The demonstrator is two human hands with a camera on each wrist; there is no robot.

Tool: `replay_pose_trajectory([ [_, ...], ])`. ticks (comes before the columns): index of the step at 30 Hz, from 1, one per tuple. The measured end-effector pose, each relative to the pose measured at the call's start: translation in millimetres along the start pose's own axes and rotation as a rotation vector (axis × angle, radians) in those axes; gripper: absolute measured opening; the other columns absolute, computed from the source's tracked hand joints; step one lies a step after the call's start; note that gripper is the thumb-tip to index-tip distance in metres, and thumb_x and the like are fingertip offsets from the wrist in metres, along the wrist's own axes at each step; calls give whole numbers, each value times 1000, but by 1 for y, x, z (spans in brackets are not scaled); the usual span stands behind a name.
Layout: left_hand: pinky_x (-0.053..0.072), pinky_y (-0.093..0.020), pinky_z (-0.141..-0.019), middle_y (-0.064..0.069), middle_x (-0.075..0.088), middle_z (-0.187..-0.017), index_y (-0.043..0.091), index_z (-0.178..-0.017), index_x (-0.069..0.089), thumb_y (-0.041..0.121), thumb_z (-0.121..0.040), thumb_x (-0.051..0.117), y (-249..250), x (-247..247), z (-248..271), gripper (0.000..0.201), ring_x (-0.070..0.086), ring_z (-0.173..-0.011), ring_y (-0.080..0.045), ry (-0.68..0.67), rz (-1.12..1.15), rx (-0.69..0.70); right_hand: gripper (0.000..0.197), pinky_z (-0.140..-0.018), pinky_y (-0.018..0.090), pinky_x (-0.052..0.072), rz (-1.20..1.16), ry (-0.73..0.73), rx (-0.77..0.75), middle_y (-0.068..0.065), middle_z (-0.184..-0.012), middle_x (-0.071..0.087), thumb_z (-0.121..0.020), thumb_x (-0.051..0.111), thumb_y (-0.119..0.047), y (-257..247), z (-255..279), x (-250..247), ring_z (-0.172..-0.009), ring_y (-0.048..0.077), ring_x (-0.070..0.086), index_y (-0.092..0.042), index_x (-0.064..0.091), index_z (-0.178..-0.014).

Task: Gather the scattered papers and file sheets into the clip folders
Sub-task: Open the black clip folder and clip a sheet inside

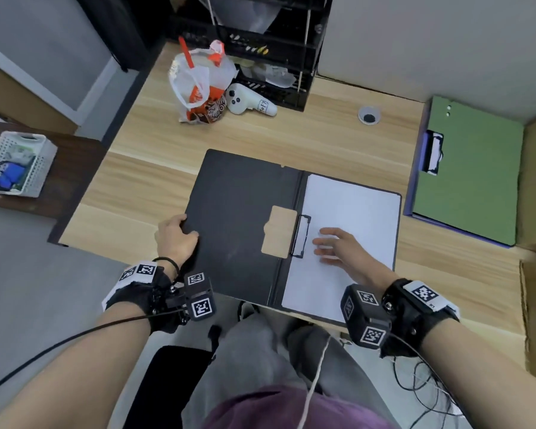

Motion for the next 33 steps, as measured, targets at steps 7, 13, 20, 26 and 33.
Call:
replay_pose_trajectory([
  [7,51,-39,-93,-1,69,-109,24,-96,65,23,-73,73,-11,-18,-15,25,66,-98,-22,-198,423,-79,33,-89,32,47,-14,111,26,5,-91,59,-97,45,-5,-3,-9,36,-78,18,55,-12,48,-129],
  [13,52,-27,-68,-9,65,-121,17,-114,59,9,-94,57,21,-78,-21,21,67,-87,-14,-460,551,29,30,-80,26,42,58,137,-30,5,-105,52,-98,43,-8,-31,-13,78,-87,16,51,-16,44,-127],
  [20,49,-17,-54,4,63,-101,10,-122,57,34,-99,48,111,-122,20,35,62,-75,-2,-884,411,297,35,-76,40,55,-135,-103,-110,-4,-103,56,-88,61,-52,-94,10,103,-98,13,54,-25,57,-109],
  [26,57,-41,-84,2,55,-134,38,-126,57,50,-96,44,183,-90,63,35,63,-110,-20,-1075,387,458,72,-78,54,57,-194,-266,-208,0,-135,45,-77,75,-50,-135,61,79,-124,26,45,-22,48,-139],
  [33,56,-33,-90,6,60,-128,32,-123,59,35,-96,53,209,-21,80,28,65,-109,-18,-1081,205,476,35,-82,39,57,-263,22,-199,6,-115,69,-99,46,-9,-72,76,-17,-96,20,63,-22,57,-129],
])
Point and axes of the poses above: each hand's wrist, its own z-axis away from the middle knuckle, its own x-axis out of the palm, y = z × x, the point moved 2 cm from there along -z, towards the middle knuckle
